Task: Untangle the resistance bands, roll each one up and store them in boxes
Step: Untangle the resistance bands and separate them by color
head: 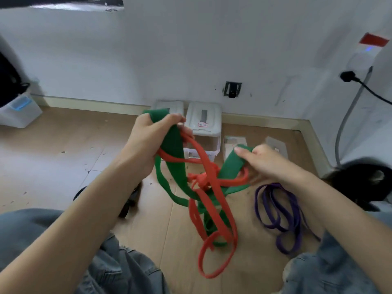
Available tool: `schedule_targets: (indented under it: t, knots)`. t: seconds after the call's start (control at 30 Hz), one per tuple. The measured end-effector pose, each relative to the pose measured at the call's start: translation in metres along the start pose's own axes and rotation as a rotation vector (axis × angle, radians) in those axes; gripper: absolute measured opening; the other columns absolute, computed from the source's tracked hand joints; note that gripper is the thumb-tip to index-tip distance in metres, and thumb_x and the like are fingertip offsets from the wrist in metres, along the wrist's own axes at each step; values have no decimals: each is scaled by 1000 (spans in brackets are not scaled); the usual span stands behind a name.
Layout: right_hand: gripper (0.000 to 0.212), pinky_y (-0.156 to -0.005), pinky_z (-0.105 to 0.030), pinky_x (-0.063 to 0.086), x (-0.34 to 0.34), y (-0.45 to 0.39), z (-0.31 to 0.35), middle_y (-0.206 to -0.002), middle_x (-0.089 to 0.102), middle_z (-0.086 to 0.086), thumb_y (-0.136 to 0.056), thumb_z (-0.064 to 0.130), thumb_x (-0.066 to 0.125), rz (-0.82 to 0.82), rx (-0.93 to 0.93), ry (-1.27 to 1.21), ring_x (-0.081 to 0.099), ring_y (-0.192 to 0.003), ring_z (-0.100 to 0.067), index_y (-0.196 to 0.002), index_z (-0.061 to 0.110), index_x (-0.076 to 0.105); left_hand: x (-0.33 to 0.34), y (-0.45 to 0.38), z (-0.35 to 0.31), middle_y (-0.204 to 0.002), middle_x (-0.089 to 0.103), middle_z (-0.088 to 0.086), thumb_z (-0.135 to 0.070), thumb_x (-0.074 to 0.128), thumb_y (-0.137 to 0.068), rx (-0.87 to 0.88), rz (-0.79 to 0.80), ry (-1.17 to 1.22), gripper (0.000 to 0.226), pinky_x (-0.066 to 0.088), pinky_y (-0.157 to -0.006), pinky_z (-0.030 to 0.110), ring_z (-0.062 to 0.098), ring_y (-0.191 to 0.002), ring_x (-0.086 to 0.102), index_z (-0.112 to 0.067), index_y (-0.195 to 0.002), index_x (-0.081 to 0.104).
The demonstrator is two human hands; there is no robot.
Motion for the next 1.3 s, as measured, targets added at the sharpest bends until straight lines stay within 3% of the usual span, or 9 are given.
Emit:
schedule_targets:
  t: [0.13, 0.2, 0.3, 0.57, 0.83, 0.97, 1.13, 1.2, 1.3]
  knots:
    - [38, -71, -34, 59, 12, 1, -11, -80, 72, -8, -92, 41, 53, 132, -52, 390, 71, -70, -20, -90, 6, 67, 4, 0, -2, -58, 64, 5, -9, 55, -91, -58, 49, 285, 8, 52, -54, 22, 21, -66, 69, -2, -87, 58]
    - [21, -81, -30, 57, 19, 3, 6, -99, 69, 6, -88, 35, 62, 179, -244, 237, 68, -86, -9, -104, 22, 63, 14, 3, -1, -58, 64, 5, -8, 55, -91, -85, 112, 323, 7, 53, -56, 21, 20, -66, 69, -1, -89, 57]
    - [39, -88, -17, 50, 46, 16, 29, -111, 63, 21, -80, 33, 69, 396, -389, -109, 59, -103, 3, -116, 41, 54, 27, 4, -1, -59, 63, 4, -10, 55, -91, -104, 179, 343, 9, 53, -57, 23, 18, -66, 69, -2, -87, 57]
    - [22, -91, -34, 48, 82, 13, 26, -104, 65, -1, -81, 28, 70, 423, -453, 12, 61, -97, -16, -100, 19, 65, 33, 11, -8, -56, 58, -3, -20, 60, -79, -168, 402, 409, 13, 53, -57, 19, 10, -56, 63, -9, -84, 56]
    - [18, -66, -19, 50, 21, 0, 19, -80, 62, 3, -80, 12, 66, 166, -350, -181, 61, -73, -7, -93, 24, 60, -6, -11, 2, -76, 70, 8, -6, 60, -81, -33, 54, -27, 5, 56, -62, 24, 19, -73, 67, -5, -84, 64]
    - [14, -71, -25, 52, 0, 0, 22, -73, 65, 2, -77, 15, 70, 132, -360, -160, 63, -68, -7, -89, 21, 66, -18, -15, 7, -95, 63, 15, -4, 58, -81, -147, 115, -112, 11, 55, -59, 25, 18, -72, 63, -3, -90, 65]
    - [16, -60, -24, 44, -14, -4, 23, -73, 57, 3, -72, 21, 72, -199, -389, 193, 55, -66, -13, -72, 22, 57, -13, -12, 19, -93, 66, 11, -8, 62, -76, -268, 240, -137, 4, 49, -89, 45, 24, -88, 62, -11, -75, 65]
    - [21, -54, -20, 36, -24, -5, 18, -71, 54, 5, -73, 24, 73, -331, -343, 246, 50, -64, -11, -68, 22, 52, -15, -10, 23, -88, 68, 7, -22, 66, -65, -308, 248, -227, 10, 53, -81, 43, 21, -86, 66, -17, -74, 65]
    - [22, -53, -25, 45, -37, -8, 8, -66, 60, -1, -76, 22, 72, -377, -256, 68, 58, -62, -17, -67, 18, 52, -19, -12, 26, -91, 64, 12, -12, 61, -66, -384, 248, 78, 23, 56, -73, 43, 26, -83, 67, -10, -89, 58]
Point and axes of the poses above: each hand's wrist, its own y-axis away from the middle knuckle, its own x-axis out of the palm, z = x × y, the point moved 6 cm from there along -y, towards the middle knuckle
